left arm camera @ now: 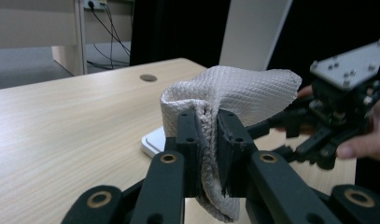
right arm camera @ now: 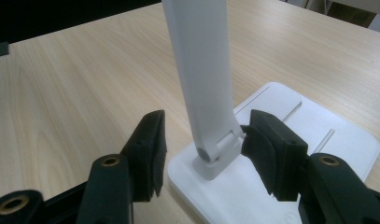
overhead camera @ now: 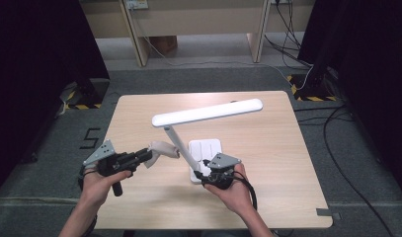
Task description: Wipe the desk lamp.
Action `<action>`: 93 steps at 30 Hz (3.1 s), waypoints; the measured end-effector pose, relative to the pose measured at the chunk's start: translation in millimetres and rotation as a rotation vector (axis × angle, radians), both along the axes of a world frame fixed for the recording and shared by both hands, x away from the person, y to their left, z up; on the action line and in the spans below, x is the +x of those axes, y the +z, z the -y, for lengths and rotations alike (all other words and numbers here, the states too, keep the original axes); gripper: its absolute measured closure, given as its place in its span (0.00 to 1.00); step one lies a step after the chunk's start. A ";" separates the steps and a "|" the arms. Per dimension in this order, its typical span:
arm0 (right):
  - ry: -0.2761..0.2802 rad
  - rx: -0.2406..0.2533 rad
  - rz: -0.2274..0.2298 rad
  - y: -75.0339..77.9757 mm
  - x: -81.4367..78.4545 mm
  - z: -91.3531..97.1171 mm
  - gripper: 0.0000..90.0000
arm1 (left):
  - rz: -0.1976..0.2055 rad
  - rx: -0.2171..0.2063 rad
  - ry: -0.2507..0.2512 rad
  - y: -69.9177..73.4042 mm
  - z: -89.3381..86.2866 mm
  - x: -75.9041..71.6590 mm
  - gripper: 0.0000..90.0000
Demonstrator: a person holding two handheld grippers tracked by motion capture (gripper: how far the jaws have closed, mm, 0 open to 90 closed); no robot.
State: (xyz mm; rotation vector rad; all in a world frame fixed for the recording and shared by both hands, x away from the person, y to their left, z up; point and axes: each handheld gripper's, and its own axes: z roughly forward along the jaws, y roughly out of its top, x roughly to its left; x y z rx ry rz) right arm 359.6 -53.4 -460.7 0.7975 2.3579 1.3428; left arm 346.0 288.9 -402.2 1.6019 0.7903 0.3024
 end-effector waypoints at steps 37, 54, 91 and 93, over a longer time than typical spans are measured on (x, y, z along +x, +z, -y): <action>-0.001 0.000 -0.038 -22.8 27.4 -19.1 0.56 | 0.062 -0.247 0.083 31.3 0.3 -1.3 0.89; 0.017 -0.025 -0.030 -30.6 28.6 -20.5 0.62 | 0.046 -0.191 -0.004 23.2 30.0 2.2 0.88; 0.016 -0.042 -0.032 -34.4 27.0 -18.7 0.63 | 0.012 -0.036 -0.022 -4.0 56.5 10.9 0.89; 0.016 -0.040 -0.029 -34.7 27.1 -18.6 0.63 | 0.008 -0.028 -0.022 -6.8 57.6 11.4 0.89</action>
